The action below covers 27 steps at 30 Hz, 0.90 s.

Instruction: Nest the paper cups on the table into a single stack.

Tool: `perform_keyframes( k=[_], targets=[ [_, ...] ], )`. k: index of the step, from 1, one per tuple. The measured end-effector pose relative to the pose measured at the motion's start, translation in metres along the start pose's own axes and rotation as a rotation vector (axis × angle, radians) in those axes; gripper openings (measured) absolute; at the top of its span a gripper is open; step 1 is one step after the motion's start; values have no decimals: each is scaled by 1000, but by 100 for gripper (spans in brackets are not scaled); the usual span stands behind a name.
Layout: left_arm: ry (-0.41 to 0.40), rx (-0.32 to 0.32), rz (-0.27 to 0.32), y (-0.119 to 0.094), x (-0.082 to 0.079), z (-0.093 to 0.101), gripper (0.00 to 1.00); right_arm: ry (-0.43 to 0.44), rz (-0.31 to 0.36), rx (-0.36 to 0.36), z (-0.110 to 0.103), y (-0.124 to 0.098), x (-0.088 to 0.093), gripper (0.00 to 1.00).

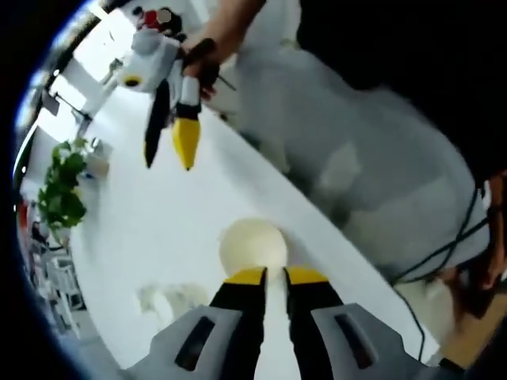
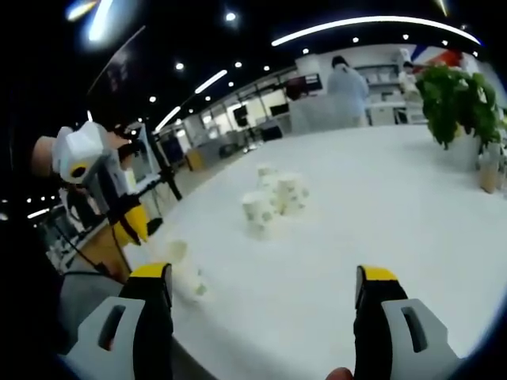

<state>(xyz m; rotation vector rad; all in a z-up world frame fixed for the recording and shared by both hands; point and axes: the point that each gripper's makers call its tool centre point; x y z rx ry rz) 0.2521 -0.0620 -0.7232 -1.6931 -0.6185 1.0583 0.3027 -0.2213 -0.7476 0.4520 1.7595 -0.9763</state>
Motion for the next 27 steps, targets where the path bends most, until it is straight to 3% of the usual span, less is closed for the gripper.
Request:
perform_keyframes(
  k=[6,12,27],
  targets=[
    [-78,-46,100,-16,-12,-9,7,-12,-2,-3,-2,1,-5,94],
    [-107,-89,123,-27,-7,-13,7,-30,-1,-7,-5,2,-11,94],
    [-364,-209,347,-50,-5,-28,17,-47,-15,-10,-9,2,-12,94]
  ],
)
Point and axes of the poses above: the point that each gripper's makers call its tool centre point, and the gripper's own axes: y roughly forward along the fingers, z roughly to its right, x roughly out of its underside, and after that the axes turned 11 degrees about -y, right-handed
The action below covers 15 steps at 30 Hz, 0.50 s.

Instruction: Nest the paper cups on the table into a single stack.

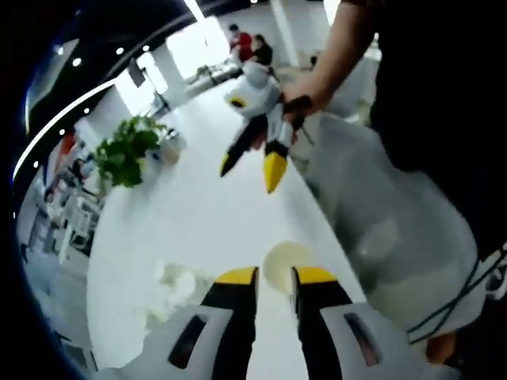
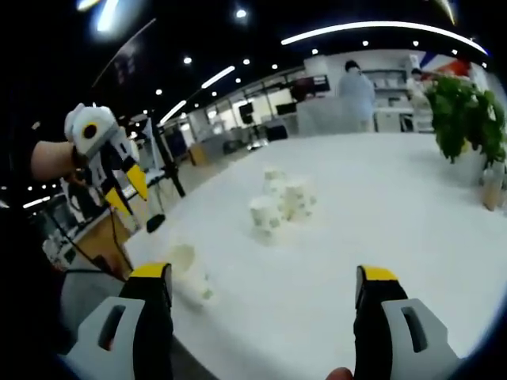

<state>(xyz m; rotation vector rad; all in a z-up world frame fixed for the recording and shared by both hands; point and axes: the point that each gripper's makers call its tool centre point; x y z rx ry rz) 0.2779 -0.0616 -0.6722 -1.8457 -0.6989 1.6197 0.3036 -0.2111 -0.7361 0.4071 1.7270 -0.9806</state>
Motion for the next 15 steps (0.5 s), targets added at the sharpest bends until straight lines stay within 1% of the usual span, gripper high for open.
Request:
perform_keyframes(
  k=[3,5,7,10,11,15],
  targets=[
    [-79,-38,71,-7,-6,-8,20,3,-3,0,-1,1,0,95],
    [-125,-73,99,-12,-6,-16,23,1,-2,-2,-3,2,0,95],
    [-155,-100,131,-17,-8,-21,26,0,-6,-5,-4,3,0,95],
    [-187,-134,164,-23,-9,-27,29,-1,-9,-8,-4,4,1,95],
    [-201,-144,188,-26,-11,-28,30,-1,-9,-9,-4,4,1,95],
    [-237,-171,209,-31,-7,-32,32,-5,-11,-14,-6,5,0,95]
  ],
)
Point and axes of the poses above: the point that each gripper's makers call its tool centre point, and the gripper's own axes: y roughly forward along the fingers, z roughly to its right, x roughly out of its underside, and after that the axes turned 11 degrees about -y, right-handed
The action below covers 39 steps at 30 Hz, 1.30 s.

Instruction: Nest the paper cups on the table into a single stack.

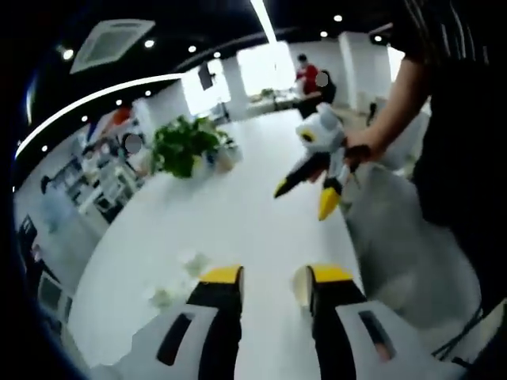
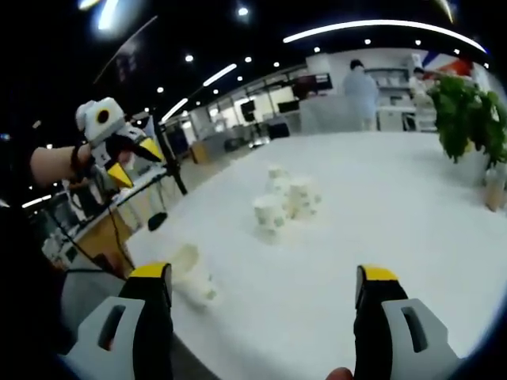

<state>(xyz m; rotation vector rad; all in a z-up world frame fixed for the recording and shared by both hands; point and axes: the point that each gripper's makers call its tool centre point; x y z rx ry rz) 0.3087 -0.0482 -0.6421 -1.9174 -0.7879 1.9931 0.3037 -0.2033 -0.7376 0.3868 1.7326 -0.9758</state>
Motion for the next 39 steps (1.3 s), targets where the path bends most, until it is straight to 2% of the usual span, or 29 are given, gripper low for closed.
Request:
perform_keyframes(
  k=[11,12,16,19,22,28,39],
  targets=[
    [-127,-113,113,-15,1,-16,51,-6,-1,-6,-3,2,-1,94],
    [-146,-113,114,-16,3,-17,53,-6,-1,-6,-3,2,-2,95],
    [-135,-131,105,-21,7,-20,55,-10,-1,-9,-4,3,-3,94],
    [-158,-148,137,-26,5,-25,58,-9,-1,-10,-3,4,-4,94],
    [-181,-160,139,-27,7,-26,63,-8,-1,-11,-4,5,-4,94],
    [-212,-198,147,-30,18,-31,71,-13,-1,-19,-6,7,-6,94],
    [-247,-226,141,-36,36,-33,82,-9,-4,-18,-4,7,-6,95]
  ],
)
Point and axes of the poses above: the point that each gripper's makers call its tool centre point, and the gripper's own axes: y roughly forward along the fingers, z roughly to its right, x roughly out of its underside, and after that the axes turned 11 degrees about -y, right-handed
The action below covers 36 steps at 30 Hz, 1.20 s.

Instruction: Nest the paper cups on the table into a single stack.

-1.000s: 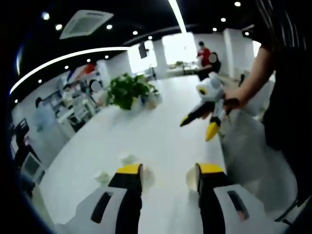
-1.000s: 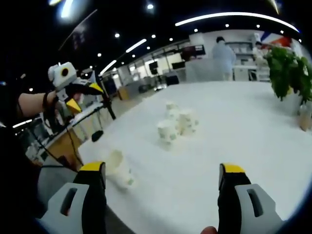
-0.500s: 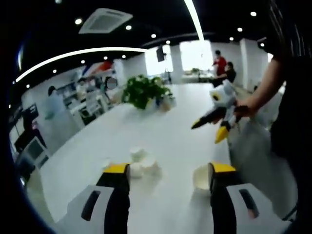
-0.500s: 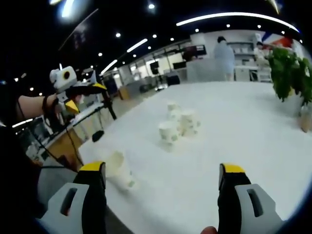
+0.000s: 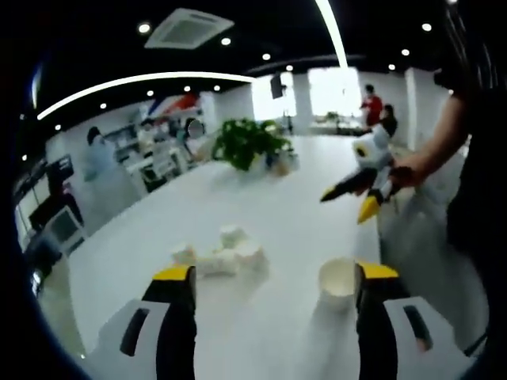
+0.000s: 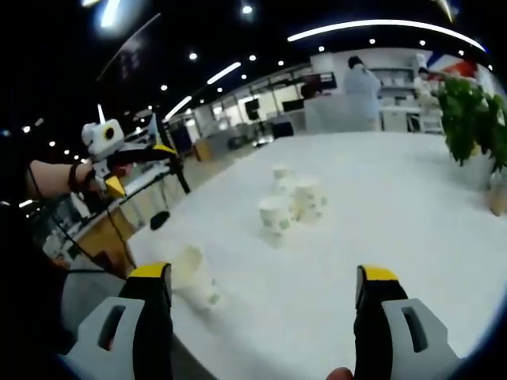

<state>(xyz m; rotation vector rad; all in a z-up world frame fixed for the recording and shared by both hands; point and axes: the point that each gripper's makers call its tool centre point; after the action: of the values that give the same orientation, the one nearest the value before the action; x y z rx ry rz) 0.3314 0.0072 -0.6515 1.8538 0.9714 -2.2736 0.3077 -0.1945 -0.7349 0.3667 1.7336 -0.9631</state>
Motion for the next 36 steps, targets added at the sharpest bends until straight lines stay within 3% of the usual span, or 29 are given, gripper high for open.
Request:
perform_keyframes(
  k=[12,23,36],
  targets=[
    [-14,-19,-3,-1,10,-7,99,-5,-3,-8,-2,6,-2,95],
    [-53,-6,-4,-3,22,-3,98,-19,-6,-14,-1,14,-8,95],
    [-91,-45,-23,-4,34,-12,98,-132,-19,-29,16,66,-46,88]
  ],
)
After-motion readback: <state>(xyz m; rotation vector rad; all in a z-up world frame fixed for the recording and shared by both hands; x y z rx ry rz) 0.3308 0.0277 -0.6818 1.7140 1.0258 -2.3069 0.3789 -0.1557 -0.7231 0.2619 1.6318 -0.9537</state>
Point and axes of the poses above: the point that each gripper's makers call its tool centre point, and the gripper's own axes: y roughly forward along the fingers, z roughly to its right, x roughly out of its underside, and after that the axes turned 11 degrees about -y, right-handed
